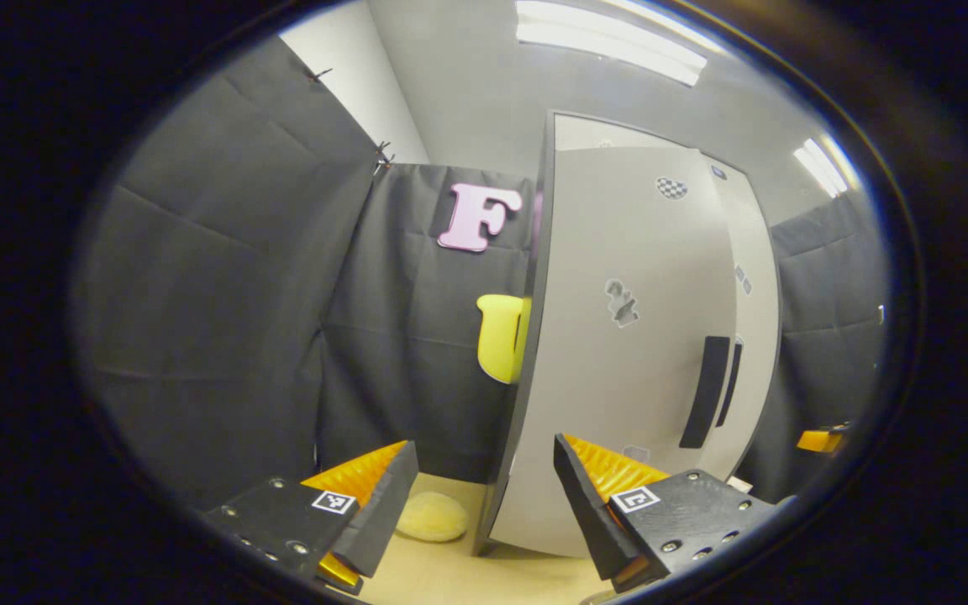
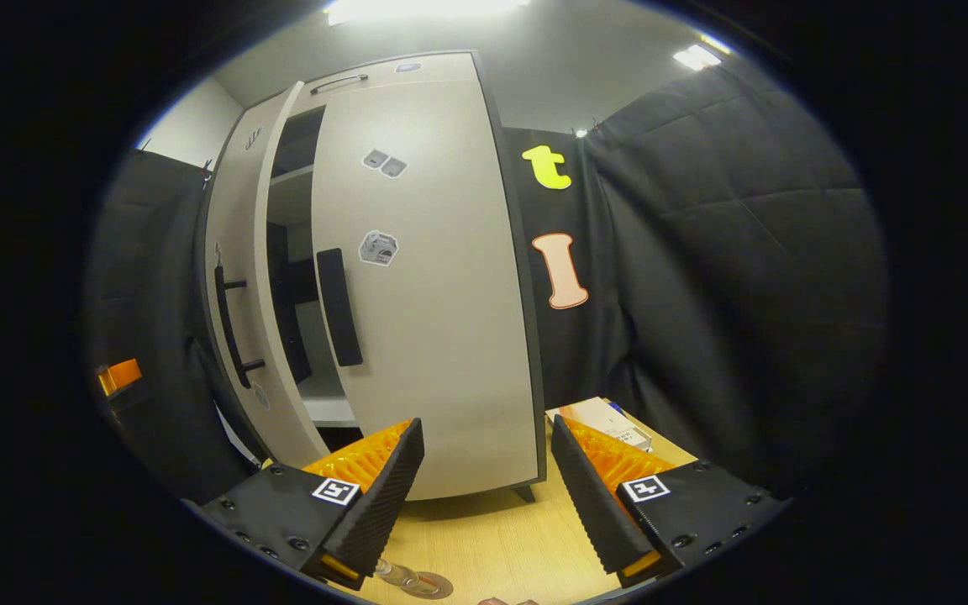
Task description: Grasp the bottle in the cabinet with the left hand and place it on the coaster, then close the right door with the right hand and the left door with the left hand.
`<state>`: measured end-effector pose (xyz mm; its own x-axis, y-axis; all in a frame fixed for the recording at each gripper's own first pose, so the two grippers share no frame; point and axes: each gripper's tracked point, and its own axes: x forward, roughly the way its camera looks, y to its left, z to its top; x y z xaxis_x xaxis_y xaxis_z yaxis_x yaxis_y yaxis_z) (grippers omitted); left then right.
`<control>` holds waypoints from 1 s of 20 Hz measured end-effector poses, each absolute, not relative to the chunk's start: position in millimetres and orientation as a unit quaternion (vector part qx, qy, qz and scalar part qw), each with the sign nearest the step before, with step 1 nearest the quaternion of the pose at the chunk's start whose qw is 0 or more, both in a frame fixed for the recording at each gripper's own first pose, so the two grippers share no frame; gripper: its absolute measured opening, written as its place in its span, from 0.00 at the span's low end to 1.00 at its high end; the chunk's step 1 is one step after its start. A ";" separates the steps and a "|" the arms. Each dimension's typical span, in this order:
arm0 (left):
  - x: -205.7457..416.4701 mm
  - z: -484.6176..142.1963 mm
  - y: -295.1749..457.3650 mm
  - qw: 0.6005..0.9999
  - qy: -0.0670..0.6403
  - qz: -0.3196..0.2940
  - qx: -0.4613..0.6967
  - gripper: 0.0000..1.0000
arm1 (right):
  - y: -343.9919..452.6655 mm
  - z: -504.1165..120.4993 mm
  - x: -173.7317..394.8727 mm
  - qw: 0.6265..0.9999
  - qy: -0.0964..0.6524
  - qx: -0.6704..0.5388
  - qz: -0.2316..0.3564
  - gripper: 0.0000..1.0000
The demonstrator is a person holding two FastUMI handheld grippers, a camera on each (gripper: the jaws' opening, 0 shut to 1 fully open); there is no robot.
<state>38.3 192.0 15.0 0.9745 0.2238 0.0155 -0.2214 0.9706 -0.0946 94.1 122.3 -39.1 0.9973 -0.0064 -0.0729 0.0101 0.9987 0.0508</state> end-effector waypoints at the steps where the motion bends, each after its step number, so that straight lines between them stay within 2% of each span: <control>1: 37.2 12.0 188.8 0.993 -0.010 0.112 -0.042 0.94 | 122.1 -38.8 92.9 0.999 0.036 0.022 -0.006 0.98; 20: 49.9 18.4 139.1 0.999 -0.004 0.054 0.000 0.94 | 93.3 -10.5 80.4 0.998 0.006 0.029 -0.051 0.98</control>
